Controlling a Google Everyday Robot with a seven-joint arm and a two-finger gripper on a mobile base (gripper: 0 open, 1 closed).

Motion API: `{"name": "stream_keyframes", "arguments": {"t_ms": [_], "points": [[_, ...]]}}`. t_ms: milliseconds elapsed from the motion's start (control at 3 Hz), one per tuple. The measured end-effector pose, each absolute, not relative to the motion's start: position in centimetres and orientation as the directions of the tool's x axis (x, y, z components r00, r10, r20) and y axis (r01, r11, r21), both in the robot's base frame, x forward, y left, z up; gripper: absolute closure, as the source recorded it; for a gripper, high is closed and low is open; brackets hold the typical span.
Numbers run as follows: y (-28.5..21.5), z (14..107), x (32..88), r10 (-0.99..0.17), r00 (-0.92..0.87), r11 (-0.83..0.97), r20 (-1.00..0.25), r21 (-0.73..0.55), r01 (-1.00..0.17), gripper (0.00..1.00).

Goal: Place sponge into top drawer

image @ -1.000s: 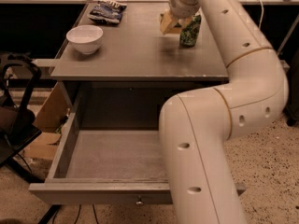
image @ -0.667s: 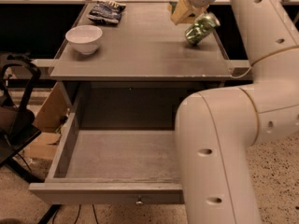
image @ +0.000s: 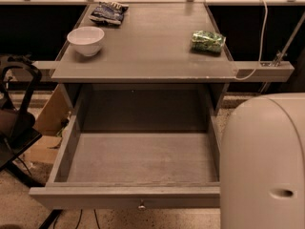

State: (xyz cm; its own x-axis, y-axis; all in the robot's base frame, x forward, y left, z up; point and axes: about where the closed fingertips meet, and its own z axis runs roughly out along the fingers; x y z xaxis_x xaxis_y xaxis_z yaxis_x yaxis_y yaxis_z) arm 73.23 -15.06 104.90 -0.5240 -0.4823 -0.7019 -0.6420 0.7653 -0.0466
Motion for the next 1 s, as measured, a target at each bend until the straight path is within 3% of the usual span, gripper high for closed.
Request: {"name": "stream_keyframes", "arguments": {"t_ms": [333,1000], "points": [[-15.2,107.3,70.2,-0.486,-0.453,0.723,-0.747,-0.053,-0.689,1.0],[-14.7,105.4,69.7,-0.48,-0.472,0.713,-0.74,-0.015,-0.701,1.0]]}}
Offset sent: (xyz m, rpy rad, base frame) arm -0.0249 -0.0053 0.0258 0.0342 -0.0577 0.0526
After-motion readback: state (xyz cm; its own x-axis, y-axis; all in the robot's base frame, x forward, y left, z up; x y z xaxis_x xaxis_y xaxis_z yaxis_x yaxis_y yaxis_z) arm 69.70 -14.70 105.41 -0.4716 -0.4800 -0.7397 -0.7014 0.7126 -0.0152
